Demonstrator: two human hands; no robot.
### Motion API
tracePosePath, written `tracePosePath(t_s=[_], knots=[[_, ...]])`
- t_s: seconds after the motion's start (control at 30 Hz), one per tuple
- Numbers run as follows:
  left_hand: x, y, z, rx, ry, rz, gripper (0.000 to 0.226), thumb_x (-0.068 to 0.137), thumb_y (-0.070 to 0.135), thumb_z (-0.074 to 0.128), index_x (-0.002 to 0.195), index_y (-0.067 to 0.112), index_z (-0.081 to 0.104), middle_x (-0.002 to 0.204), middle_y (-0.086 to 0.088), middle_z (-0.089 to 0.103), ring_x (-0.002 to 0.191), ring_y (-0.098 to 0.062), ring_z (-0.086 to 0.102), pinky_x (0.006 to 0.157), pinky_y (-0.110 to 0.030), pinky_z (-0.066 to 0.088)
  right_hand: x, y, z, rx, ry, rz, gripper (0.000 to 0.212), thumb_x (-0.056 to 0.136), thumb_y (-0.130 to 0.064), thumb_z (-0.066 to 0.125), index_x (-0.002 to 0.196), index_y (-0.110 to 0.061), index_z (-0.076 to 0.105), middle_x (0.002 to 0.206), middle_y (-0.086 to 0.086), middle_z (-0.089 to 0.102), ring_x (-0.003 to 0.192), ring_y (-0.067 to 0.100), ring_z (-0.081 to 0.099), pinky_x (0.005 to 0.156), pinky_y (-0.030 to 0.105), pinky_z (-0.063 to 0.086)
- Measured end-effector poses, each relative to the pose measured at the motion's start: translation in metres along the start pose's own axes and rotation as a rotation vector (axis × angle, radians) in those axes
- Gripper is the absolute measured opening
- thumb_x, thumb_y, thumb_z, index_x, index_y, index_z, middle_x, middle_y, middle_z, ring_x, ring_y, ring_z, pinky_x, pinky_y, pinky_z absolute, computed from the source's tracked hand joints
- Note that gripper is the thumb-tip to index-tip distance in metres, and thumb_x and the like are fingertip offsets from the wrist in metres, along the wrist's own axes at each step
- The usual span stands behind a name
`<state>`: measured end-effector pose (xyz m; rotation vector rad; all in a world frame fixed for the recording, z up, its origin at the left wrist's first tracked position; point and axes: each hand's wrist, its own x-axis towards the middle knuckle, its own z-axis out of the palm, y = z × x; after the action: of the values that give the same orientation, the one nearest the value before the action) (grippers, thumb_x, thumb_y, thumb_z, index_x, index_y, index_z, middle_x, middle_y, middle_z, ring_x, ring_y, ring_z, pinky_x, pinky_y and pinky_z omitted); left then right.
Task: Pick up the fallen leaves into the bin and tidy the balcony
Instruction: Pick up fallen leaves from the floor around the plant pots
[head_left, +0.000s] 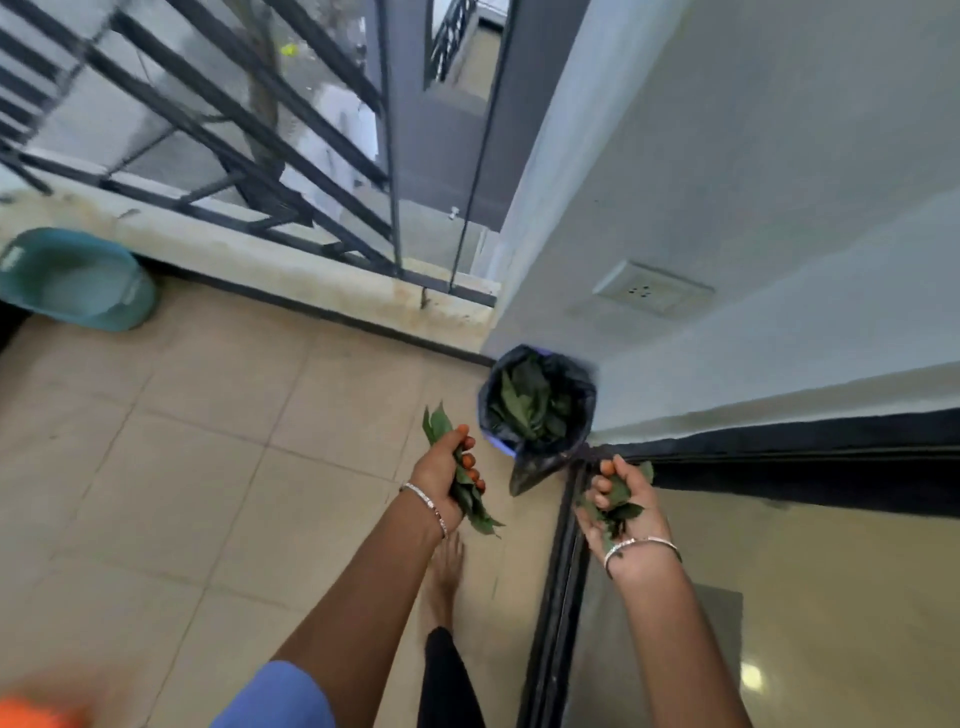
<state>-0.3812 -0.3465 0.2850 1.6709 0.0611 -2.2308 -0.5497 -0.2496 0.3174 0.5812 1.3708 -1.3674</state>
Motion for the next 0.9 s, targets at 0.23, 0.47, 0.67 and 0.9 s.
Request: tracePosePath(t_s=[0.23,0.47,0.67,0.9], knots=[[0.106,-0.014,0.099,-0.021,-0.08,-0.108,0.045,0.097,0.041,0.054,0.127,0.007,0.061,0.12,-0.018,0.066,0.09,-0.03,0.064,0.082,-0.046,0.052,0.093,-0.038,-0.033,-0.113,0.1,-0.011,0.024,0.095,-0.028,0.058,0.074,-0.016,0.057,0.059,-0.003,0.044,0.037,0.008,0.038,0.035,0.019,0.035],[0.143,-0.02,0.116,-0.059,-0.086,-0.037,0.054,0.096,0.053,0.051,0.127,0.009,0.058,0.12,-0.012,0.064,0.098,-0.026,0.061,0.099,-0.04,0.046,0.157,-0.037,-0.048,-0.244,0.179,-0.049,0.023,0.093,-0.027,0.062,0.072,-0.016,0.061,0.055,-0.004,0.05,0.04,0.01,0.043,0.051,0.024,0.033],[0.127,-0.025,0.09,0.043,0.02,0.069,0.051,0.098,0.045,0.05,0.136,0.013,0.054,0.129,0.001,0.059,0.097,-0.009,0.061,0.09,-0.031,0.048,0.194,-0.034,-0.033,-0.392,0.31,-0.103,0.013,0.087,-0.017,0.067,0.077,-0.01,0.062,0.056,0.0,0.054,0.053,0.017,0.046,0.049,0.022,0.038],[0.111,-0.038,0.046,0.094,0.141,0.137,0.039,0.096,0.037,0.056,0.128,0.015,0.058,0.13,-0.004,0.058,0.122,-0.022,0.053,0.102,-0.042,0.046,0.24,-0.024,0.004,-0.703,0.289,-0.085,0.045,0.085,-0.03,0.068,0.116,-0.002,0.051,0.09,0.009,0.063,0.088,0.032,0.062,0.082,0.047,0.057]])
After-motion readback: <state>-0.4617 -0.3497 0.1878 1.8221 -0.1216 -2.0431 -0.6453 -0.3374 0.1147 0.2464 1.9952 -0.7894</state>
